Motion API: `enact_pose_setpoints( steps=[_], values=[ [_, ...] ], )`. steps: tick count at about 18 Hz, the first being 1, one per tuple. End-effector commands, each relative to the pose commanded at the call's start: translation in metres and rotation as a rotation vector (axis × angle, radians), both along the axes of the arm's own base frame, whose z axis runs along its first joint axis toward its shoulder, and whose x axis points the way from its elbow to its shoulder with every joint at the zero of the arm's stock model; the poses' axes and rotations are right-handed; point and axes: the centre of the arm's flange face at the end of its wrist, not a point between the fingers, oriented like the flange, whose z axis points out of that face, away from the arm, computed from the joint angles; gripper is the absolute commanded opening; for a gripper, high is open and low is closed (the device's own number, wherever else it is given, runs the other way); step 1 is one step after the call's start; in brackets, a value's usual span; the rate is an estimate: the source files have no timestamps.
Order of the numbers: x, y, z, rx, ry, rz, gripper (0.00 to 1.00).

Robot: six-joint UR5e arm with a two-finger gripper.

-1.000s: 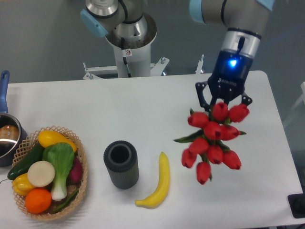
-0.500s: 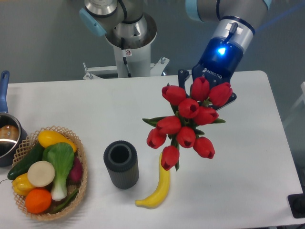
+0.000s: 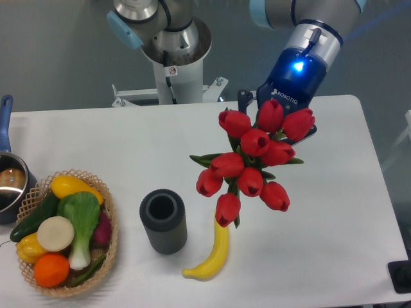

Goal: Pick up the flowers from the table
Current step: 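Hold the lifted tulip bunch raised above the table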

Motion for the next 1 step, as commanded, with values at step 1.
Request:
enact_pose_setpoints(
  steps=[1],
  values=[
    [0.0001, -0.0001, -0.0007, -0.001, -0.001, 0.0, 0.25]
  ],
)
